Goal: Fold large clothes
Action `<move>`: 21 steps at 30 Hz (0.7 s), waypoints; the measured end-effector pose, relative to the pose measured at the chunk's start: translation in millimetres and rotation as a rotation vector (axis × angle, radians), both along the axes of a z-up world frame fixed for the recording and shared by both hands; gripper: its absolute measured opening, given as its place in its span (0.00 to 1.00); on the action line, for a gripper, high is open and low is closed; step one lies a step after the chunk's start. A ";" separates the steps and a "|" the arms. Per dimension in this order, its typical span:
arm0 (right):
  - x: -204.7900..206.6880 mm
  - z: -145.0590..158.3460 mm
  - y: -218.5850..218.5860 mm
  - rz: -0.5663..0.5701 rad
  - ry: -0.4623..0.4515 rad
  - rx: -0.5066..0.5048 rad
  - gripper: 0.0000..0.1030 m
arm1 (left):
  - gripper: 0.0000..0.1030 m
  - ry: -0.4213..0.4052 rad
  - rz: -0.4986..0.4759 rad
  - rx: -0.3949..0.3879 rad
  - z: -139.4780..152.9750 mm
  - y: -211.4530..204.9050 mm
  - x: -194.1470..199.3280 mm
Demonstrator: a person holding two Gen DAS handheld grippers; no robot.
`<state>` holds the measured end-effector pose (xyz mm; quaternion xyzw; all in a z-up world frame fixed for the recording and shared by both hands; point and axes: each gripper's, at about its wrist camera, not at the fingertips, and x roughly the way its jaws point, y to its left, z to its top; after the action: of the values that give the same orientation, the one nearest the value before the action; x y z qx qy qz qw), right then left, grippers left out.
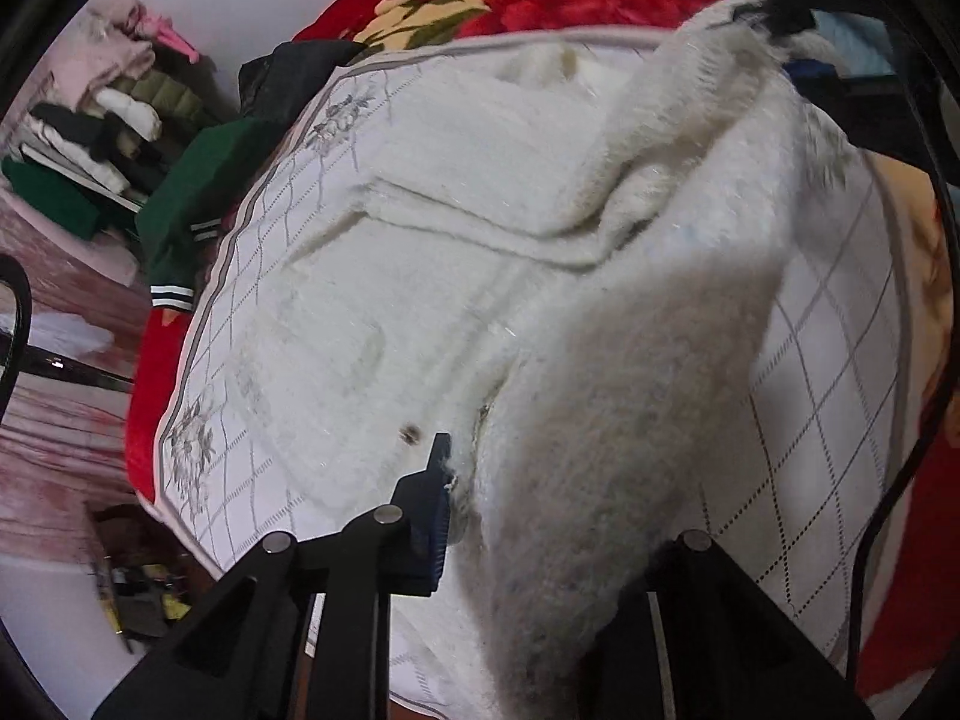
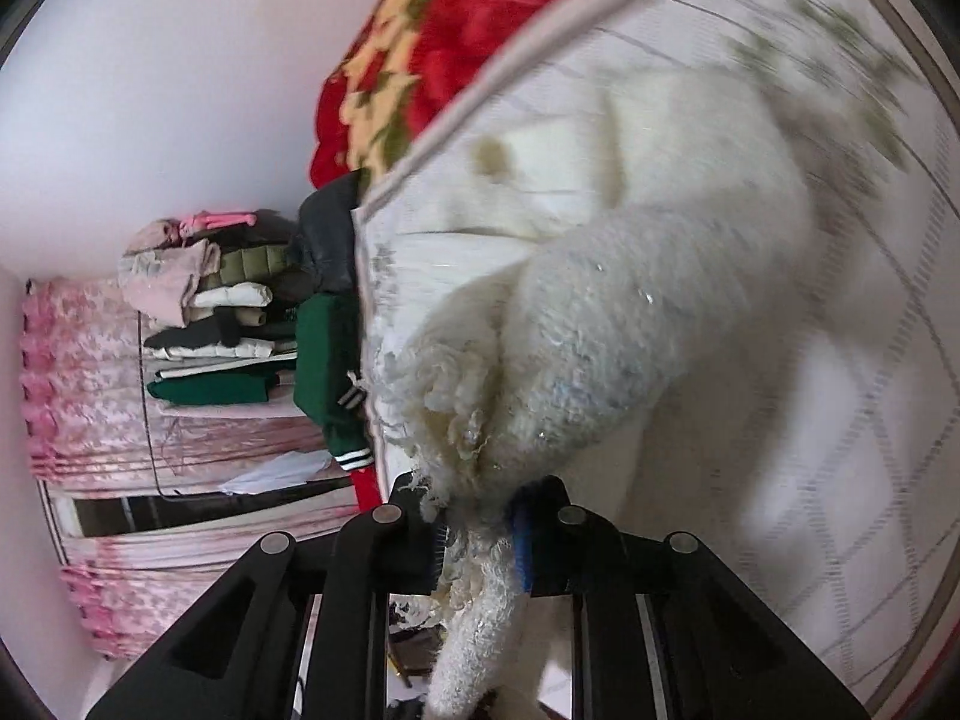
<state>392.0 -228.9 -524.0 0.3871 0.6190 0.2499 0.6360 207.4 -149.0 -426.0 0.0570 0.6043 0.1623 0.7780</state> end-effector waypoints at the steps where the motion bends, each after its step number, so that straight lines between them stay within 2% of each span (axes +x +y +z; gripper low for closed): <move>1: 5.7 14.2 18.8 0.008 -0.014 -0.021 0.18 | 0.17 -0.008 0.008 -0.031 7.5 16.4 2.0; 5: 31.3 47.1 100.9 0.071 -0.036 -0.109 0.18 | 0.22 -0.013 0.044 -0.108 19.9 83.3 19.0; 9: 58.2 48.3 187.4 0.133 -0.030 -0.220 0.18 | 0.23 -0.008 0.113 -0.192 8.1 160.6 37.3; 13: 79.7 14.9 259.3 0.181 -0.002 -0.317 0.18 | 0.23 0.006 0.185 -0.239 -22.6 235.8 56.5; 16: 92.3 -22.5 295.1 0.215 0.045 -0.361 0.20 | 0.27 0.026 0.260 -0.346 -53.5 288.0 66.7; 17: 94.2 -30.8 303.3 0.227 0.060 -0.360 0.23 | 0.28 0.037 0.287 -0.395 -64.1 303.8 68.2; 19: 101.4 -49.3 314.1 0.257 0.092 -0.312 0.34 | 0.30 0.042 0.334 -0.469 -79.5 325.7 69.1; 20: 104.5 -51.7 318.5 0.271 0.096 -0.283 0.35 | 0.32 0.040 0.351 -0.482 -83.6 333.5 68.8; 21: 106.1 -51.1 321.3 0.284 0.089 -0.261 0.35 | 0.39 0.033 0.362 -0.489 -85.3 339.4 67.9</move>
<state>498.1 92.4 -575.0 0.2208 0.7221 0.2371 0.6112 275.4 190.4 -511.3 -0.2380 0.6384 0.1472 0.7170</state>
